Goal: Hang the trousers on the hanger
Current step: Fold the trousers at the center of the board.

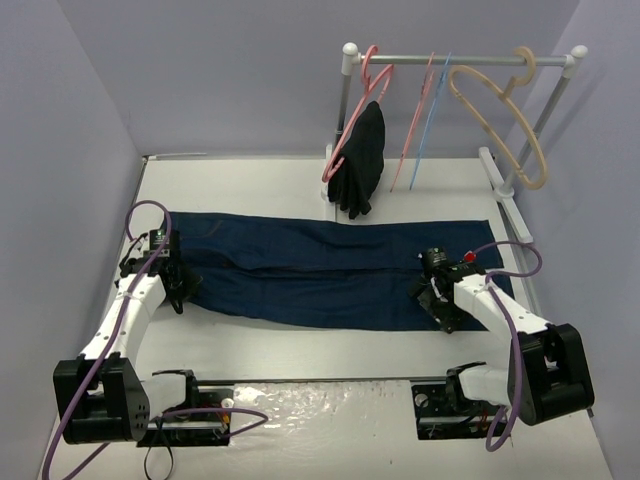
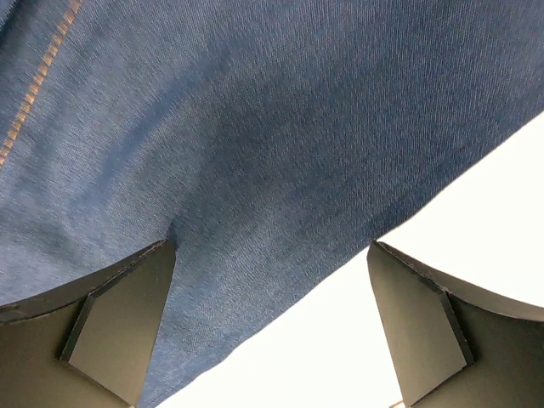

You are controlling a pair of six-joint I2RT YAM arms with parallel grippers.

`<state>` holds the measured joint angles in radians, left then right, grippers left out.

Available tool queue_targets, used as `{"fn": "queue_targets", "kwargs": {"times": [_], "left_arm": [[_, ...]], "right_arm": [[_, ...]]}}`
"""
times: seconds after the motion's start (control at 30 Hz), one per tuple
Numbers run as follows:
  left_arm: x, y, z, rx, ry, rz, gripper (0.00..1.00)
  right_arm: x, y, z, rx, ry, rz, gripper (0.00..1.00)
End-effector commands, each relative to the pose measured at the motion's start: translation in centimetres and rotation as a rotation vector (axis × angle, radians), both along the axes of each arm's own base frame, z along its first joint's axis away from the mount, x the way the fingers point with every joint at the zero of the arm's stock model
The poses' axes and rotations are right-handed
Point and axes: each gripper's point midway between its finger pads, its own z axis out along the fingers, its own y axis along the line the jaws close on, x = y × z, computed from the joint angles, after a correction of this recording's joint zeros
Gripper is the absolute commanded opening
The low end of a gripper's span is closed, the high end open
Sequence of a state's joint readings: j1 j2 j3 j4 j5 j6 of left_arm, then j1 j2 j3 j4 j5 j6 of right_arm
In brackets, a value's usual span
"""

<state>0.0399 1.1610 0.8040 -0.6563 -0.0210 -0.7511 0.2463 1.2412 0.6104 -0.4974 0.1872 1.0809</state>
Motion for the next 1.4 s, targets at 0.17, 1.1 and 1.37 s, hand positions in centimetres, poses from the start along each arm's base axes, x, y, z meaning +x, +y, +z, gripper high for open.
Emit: {"fn": "queue_targets", "kwargs": {"times": [0.17, 1.1, 1.37], "left_arm": [[2.2, 0.0, 2.2, -0.002, -0.099, -0.015, 0.00], [-2.2, 3.4, 9.6, 0.180, -0.162, 0.059, 0.00], [-9.9, 4.8, 12.3, 0.253, -0.164, 0.156, 0.00]], "right_arm": [[-2.9, 0.0, -1.8, 0.002, 0.070, -0.060, 0.90], [2.1, -3.5, 8.3, -0.274, -0.059, 0.220, 0.00], [-0.7, -4.4, 12.3, -0.276, -0.131, 0.264, 0.00]]}}
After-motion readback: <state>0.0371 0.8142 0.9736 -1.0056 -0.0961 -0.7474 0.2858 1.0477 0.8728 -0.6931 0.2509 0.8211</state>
